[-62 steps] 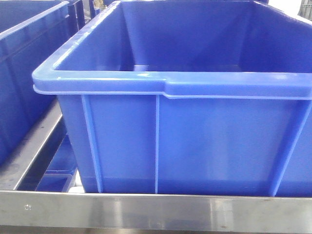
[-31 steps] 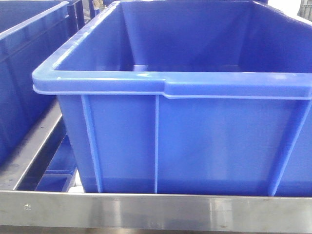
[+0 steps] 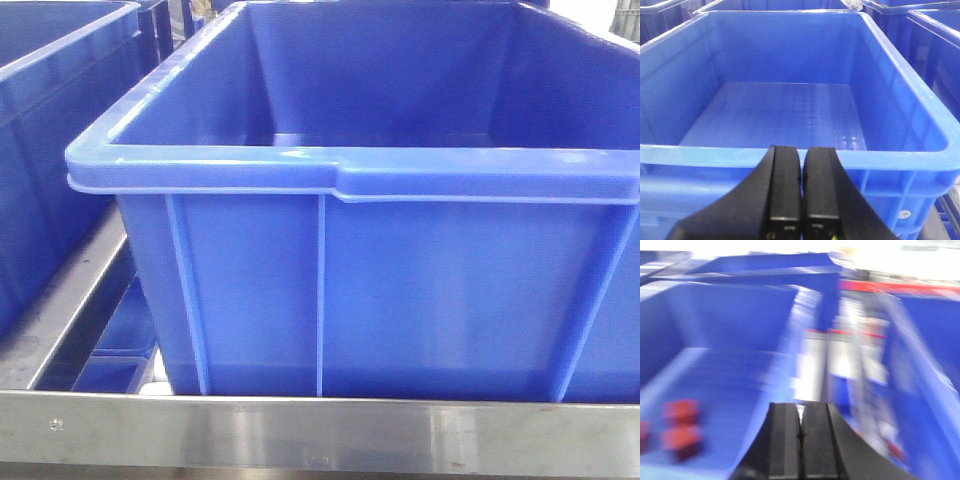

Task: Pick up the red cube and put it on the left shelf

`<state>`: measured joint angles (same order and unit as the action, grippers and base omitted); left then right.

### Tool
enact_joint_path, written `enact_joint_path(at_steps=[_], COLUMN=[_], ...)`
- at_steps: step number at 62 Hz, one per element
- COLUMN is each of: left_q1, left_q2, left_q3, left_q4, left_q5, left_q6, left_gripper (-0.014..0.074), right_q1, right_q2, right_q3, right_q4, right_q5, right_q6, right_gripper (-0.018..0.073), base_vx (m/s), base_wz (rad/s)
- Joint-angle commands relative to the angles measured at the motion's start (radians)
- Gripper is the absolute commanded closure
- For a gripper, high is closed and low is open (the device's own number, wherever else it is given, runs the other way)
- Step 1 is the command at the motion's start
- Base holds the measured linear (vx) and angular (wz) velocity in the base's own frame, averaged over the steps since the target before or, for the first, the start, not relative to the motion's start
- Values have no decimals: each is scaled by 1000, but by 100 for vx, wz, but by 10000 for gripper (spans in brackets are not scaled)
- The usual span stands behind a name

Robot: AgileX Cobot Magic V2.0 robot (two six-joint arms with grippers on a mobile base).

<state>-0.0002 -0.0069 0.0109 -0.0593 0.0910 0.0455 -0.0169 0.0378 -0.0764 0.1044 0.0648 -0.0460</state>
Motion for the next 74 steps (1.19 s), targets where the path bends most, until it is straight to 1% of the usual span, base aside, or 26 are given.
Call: enact_joint_path(at_steps=[1,6,9,10,14,21,74], left_q1=[-1,-1,-1,-1,-1,-1,-1], left_q2=[-13,-13,-13,-13,-13,-13,-13], left_q3=[24,24,24,24,24,24,24], left_q4=[-7,-7,-7,-7,-7,-7,-7], left_q5=[-78,-78,-78,-78,-78,-78,-78], left_q6=[-6,-6,-6,-6,-6,-6,-6], left_gripper=[506,506,506,506,506,506,506], right_q1=[-32,-40,-41,-41,-41,-41,-41], right_q2=[-36,-69,-66,-66,-66,-66,-66], right_q3=[15,57,84,84,82,82,82], right_q4=[7,7,7,7,-4,-20,-20], right_q5=[-87,-94,-113,-100,-79,-95,-105], right_q6=[29,46,73,76,76,75,75], right_gripper=[509,509,509,509,509,509,509], base_vx=[0,0,0,0,0,0,0], base_wz=[0,0,0,0,0,0,2])
